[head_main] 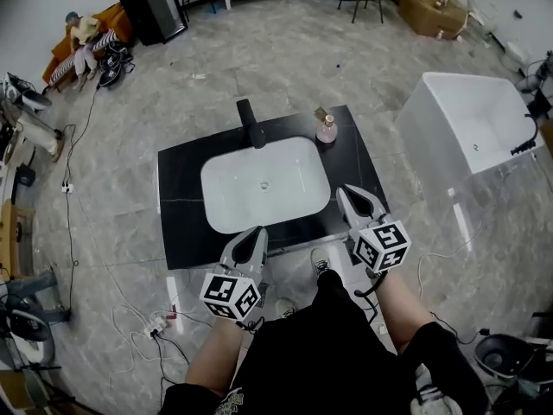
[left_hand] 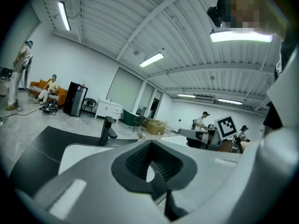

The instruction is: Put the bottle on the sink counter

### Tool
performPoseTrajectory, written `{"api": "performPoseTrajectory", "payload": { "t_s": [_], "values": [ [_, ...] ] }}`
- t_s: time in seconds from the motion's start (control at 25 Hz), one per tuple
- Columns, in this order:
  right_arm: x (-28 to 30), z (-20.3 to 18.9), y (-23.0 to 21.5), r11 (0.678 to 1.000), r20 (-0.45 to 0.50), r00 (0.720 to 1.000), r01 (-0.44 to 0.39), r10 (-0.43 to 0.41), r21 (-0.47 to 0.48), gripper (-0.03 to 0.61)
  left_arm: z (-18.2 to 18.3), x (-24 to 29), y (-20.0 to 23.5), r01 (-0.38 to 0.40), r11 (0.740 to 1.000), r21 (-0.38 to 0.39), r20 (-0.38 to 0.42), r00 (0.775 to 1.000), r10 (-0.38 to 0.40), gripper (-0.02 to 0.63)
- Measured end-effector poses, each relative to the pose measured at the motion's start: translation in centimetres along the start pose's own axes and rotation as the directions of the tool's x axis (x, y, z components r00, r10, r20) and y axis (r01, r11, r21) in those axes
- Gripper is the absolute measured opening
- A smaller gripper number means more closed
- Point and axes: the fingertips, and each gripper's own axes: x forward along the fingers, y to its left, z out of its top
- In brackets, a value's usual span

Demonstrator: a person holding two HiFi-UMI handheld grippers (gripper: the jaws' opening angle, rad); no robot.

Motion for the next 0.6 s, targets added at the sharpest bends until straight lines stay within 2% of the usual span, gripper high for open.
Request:
{"api": "performPoseTrajectory", "payload": {
  "t_s": [0.32, 0.6],
  "values": [
    [-5.6, -1.4, 5.5, 1.0, 0.013, 1.0, 0.026, -0.026, 0.002, 0.028, -1.6, -4.8, -1.6, 0.067, 0.998, 0.022, -0.03, 0.997, -0.066, 0.0],
    [-9.0, -2.1, 7.0, 1.0, -0.006, 1.0, 0.029, -0.029, 0.003, 0.028, -1.9, -6.5, -3.6, 0.087, 0.996, 0.035, -0.036, 0.996, -0.086, 0.0]
  ]
}}
